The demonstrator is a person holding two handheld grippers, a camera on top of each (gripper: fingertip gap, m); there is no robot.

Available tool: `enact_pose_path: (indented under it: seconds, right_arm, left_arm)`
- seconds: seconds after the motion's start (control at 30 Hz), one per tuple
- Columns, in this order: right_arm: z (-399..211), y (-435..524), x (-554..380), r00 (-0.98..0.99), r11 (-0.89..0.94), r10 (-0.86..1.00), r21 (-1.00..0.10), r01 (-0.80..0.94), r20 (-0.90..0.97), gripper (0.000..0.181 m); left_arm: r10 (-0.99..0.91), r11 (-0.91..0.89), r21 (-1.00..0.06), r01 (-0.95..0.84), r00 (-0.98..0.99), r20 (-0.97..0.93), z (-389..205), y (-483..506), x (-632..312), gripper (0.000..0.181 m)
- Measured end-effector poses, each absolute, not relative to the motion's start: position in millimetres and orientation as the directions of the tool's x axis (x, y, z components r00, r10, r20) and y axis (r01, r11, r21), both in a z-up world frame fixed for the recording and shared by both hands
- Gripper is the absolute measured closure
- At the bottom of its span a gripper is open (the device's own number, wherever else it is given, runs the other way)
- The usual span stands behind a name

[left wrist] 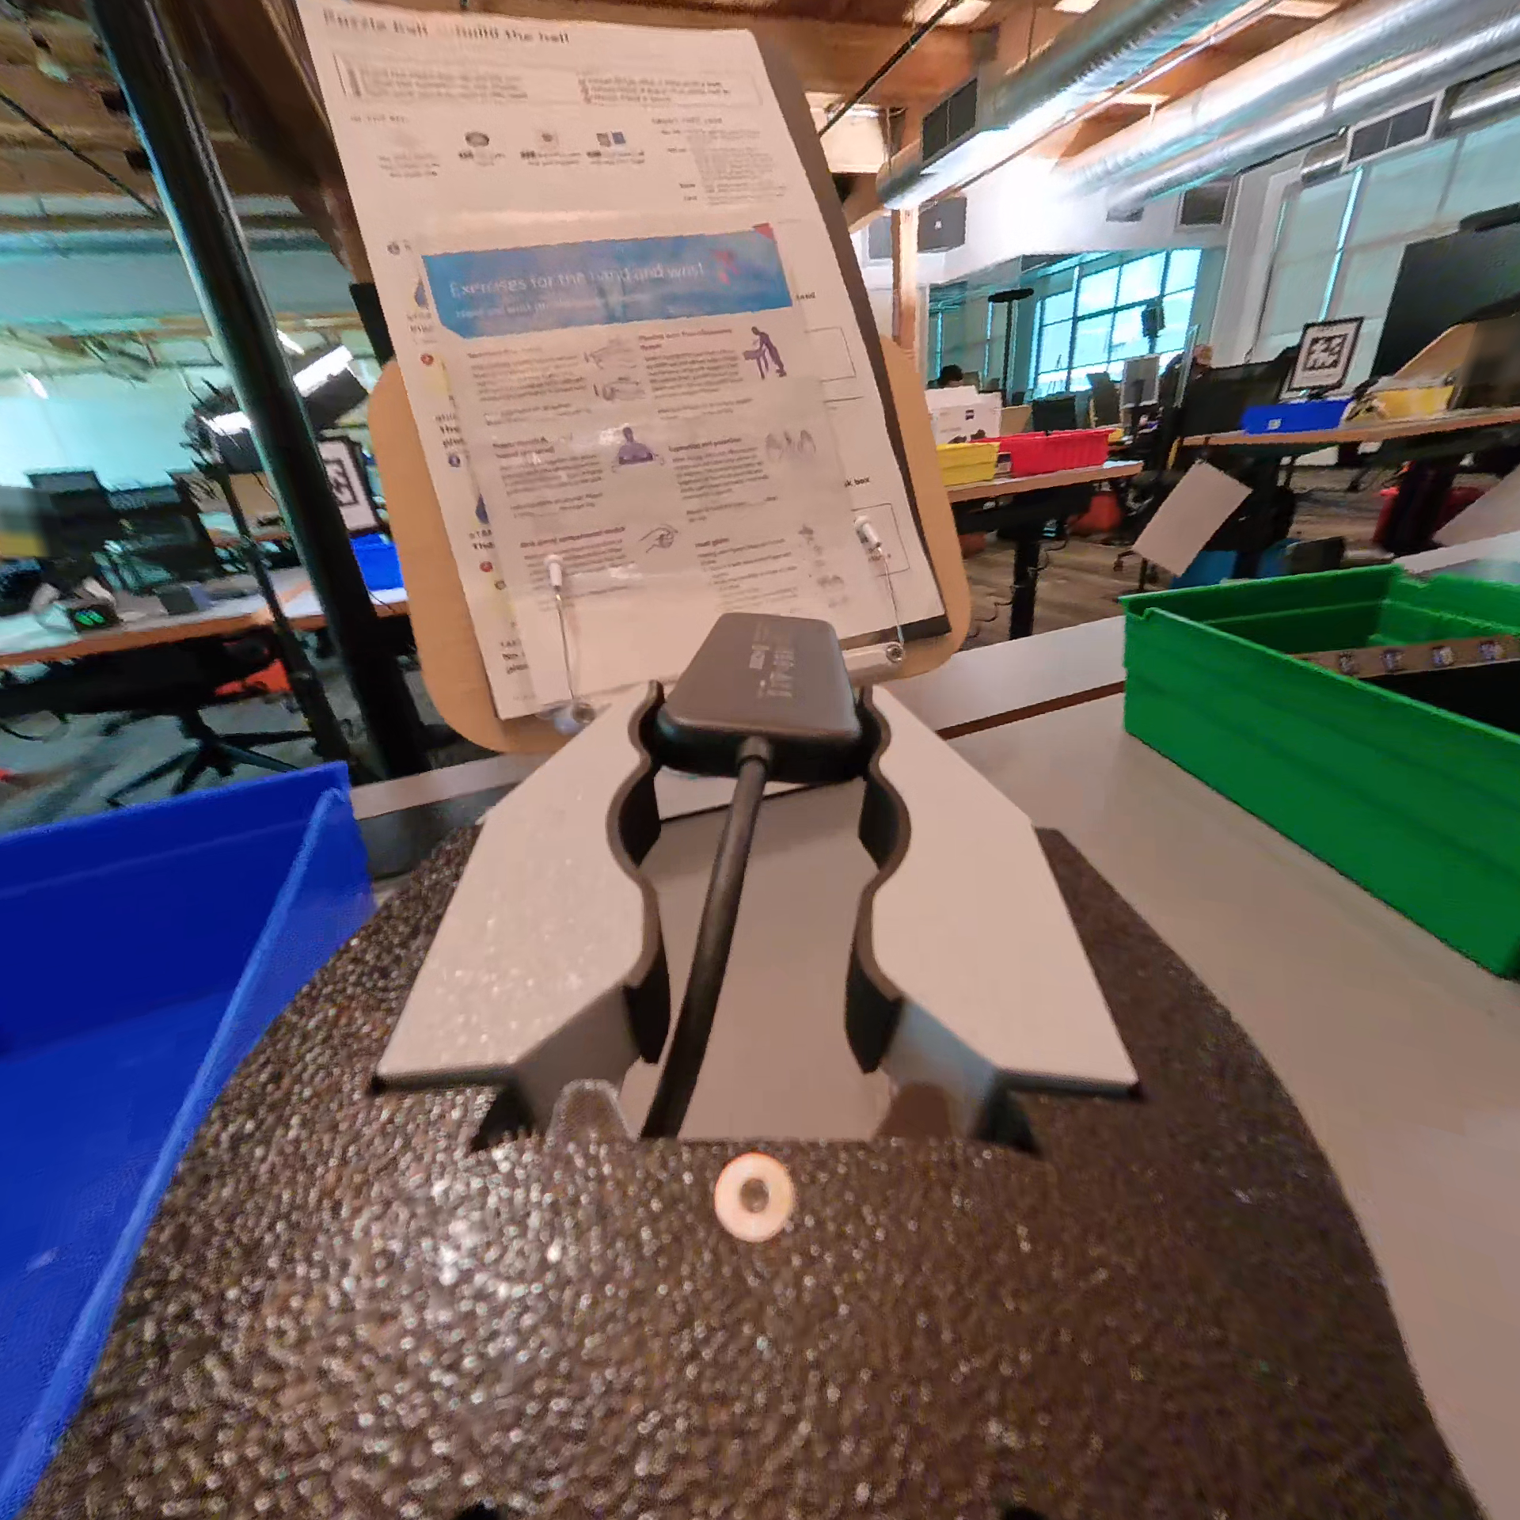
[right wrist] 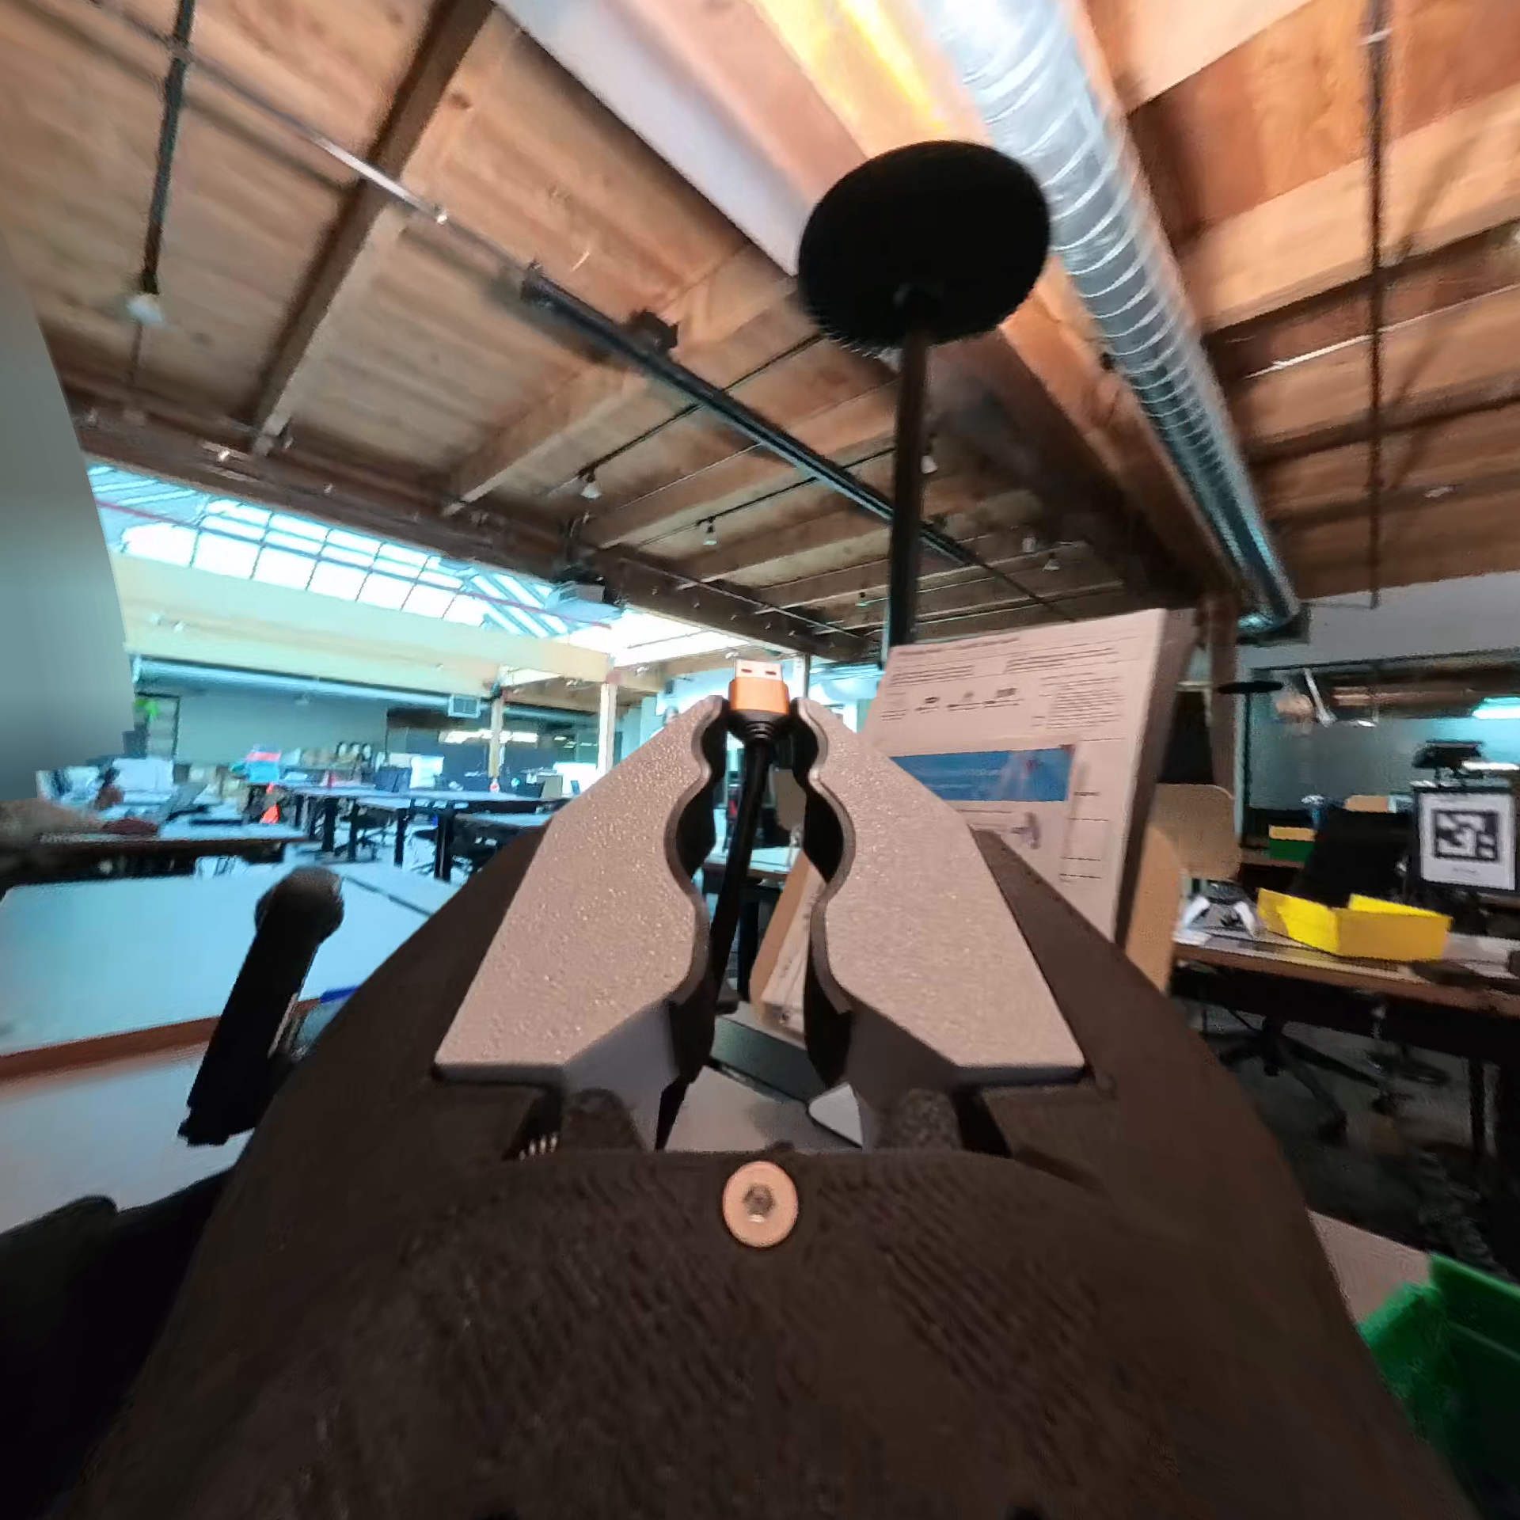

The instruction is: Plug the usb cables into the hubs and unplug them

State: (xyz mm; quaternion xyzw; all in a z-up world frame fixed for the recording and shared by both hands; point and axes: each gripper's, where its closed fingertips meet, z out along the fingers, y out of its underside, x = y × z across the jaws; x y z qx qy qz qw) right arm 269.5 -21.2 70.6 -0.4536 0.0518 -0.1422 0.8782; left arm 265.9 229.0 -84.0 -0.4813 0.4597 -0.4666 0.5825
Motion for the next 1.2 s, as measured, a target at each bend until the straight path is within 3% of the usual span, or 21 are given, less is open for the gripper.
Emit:
enact_pose_path:
  seconds: [0.1, 0.27, 0.47, 0.6, 0.8, 1.03, 1.13, 1.2]
  right_arm:
    - [79.5, -57.3, 297.2, 0.908, 0.54, -0.418, -0.805, 0.245, -0.004, 0.168]
    - [78.0, -82.4, 346.9, 0.81, 0.412, -0.578, -0.821, 0.396, 0.101, 0.168]
    - [16.2, -46.8, 406.3, 0.863, 0.211, -0.473, -0.928, 0.307, 0.178, 0.168]
    - [-21.5, -32.7, 417.3, 0.851, 0.025, -0.428, -0.937, 0.348, 0.305, 0.168]
    - [-86.6, -47.5, 446.4, 0.852, -0.353, -0.443, -0.928, 0.123, 0.281, 0.167]
    - [-176.0, -72.7, 452.2, 0.85, -0.681, -0.475, -0.706, -0.193, 0.226, 0.169]
    - [-178.2, -97.1, 467.2, 0.765, -0.734, -0.54, -0.641, -0.223, 0.351, 0.137]
    - [-166.9, -115.3, 472.7, 0.694, -0.705, -0.612, -0.66, -0.26, 0.38, 0.131]
  left_arm:
    - [-0.992, 0.066, -0.995, 0.08, 0.11, -0.057, -90.4, 226.8, 270.2, 0.136]
    - [-0.996, 0.06, -0.996, 0.064, 0.072, -0.055, -94.1, 219.1, 273.7, 0.136]
    - [-0.995, 0.078, -0.996, 0.03, 0.064, -0.076, -101.8, 217.2, 277.3, 0.137]
    - [-0.997, 0.061, -0.998, 0.007, 0.047, -0.061, -108.5, 216.8, 280.4, 0.136]
    - [-0.998, 0.045, -0.999, -0.009, 0.039, -0.045, -112.6, 217.7, 281.7, 0.136]
    - [-0.999, 0.043, -0.999, -0.019, 0.027, -0.043, -115.1, 214.8, 282.8, 0.136]
    - [-0.999, 0.041, -0.999, -0.024, 0.027, -0.042, -116.9, 215.4, 283.3, 0.136]
    - [-0.999, 0.033, -0.999, -0.026, 0.026, -0.033, -117.8, 216.3, 283.5, 0.136]
